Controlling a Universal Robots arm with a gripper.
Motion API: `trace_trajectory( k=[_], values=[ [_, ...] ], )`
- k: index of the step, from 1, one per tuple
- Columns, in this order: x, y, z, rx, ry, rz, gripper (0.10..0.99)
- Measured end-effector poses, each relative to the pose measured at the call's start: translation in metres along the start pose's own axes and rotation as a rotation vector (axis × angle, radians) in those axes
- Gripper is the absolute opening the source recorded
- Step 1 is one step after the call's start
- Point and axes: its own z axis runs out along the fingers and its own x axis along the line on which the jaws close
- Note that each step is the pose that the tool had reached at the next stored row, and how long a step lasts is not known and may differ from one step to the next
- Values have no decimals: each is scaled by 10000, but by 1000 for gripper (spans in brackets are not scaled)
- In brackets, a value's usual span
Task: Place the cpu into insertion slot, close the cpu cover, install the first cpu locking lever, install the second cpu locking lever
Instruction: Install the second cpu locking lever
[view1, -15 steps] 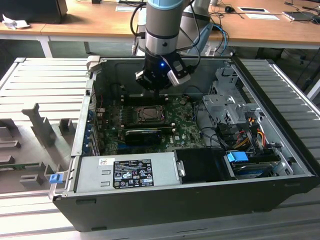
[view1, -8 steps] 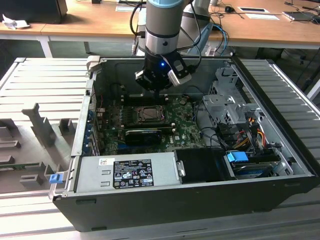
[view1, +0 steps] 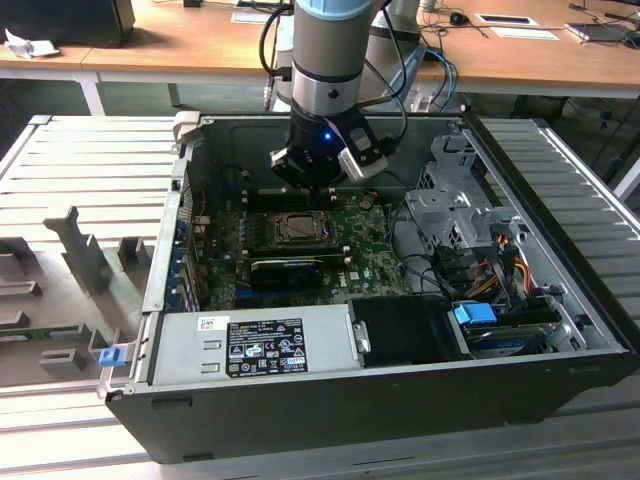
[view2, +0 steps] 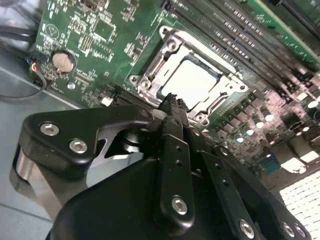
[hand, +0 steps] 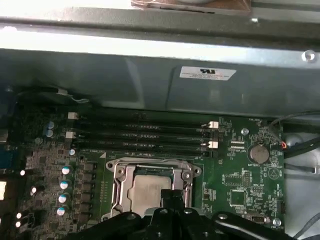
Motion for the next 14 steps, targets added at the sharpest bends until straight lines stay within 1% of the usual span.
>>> trace_trajectory(
  k=[1,9,10,12,14],
  values=[
    [3,-40,-5,-1,0,-1,106],
    [19,-257,-25,-1,0,-1,106],
    [22,-305,-29,-1,1,-1,106],
    [27,-358,-33,-18,-2,-1,106],
    [32,-406,-39,-64,-3,0,106]
  ],
)
